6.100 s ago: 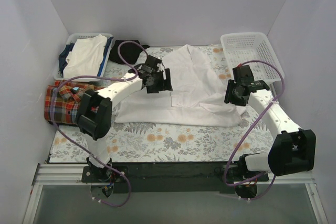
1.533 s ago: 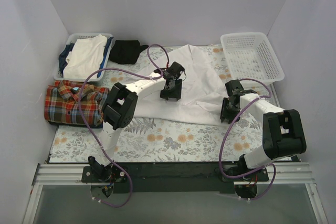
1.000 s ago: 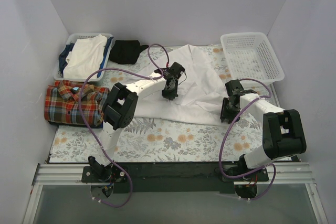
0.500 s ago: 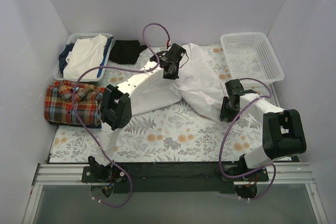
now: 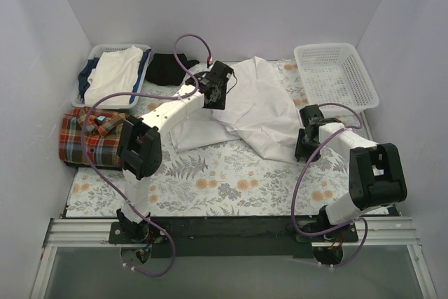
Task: Fold and stack the long sleeve shirts
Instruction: Fold the shirt
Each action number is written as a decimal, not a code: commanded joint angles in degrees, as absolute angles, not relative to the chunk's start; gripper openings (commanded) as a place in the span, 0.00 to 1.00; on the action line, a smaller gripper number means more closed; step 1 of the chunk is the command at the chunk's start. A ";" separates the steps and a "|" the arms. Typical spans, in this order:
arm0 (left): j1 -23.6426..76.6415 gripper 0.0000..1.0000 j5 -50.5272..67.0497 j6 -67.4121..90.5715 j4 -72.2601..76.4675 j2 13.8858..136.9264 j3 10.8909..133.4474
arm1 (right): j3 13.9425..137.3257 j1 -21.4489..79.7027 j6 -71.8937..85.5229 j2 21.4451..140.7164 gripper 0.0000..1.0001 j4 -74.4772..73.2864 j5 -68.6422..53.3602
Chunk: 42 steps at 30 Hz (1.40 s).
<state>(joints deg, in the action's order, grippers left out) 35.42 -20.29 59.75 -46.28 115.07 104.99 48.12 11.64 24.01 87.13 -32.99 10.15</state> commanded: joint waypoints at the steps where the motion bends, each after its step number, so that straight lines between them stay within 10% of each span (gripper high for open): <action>1: 35.16 0.44 -19.77 63.61 -47.19 111.36 98.46 | 49.57 10.99 23.73 88.42 0.42 -35.33 14.94; 20: 20.57 0.49 -17.31 77.87 -41.30 104.76 66.01 | 49.57 7.12 22.24 89.21 0.41 -34.72 16.70; 36: 15.82 0.10 -19.07 84.29 -47.12 88.18 56.52 | 47.11 0.53 24.17 82.89 0.40 -37.53 20.48; 42: 15.91 0.60 -16.00 79.98 -41.76 80.69 59.23 | 48.43 0.53 24.61 79.90 0.40 -38.93 20.13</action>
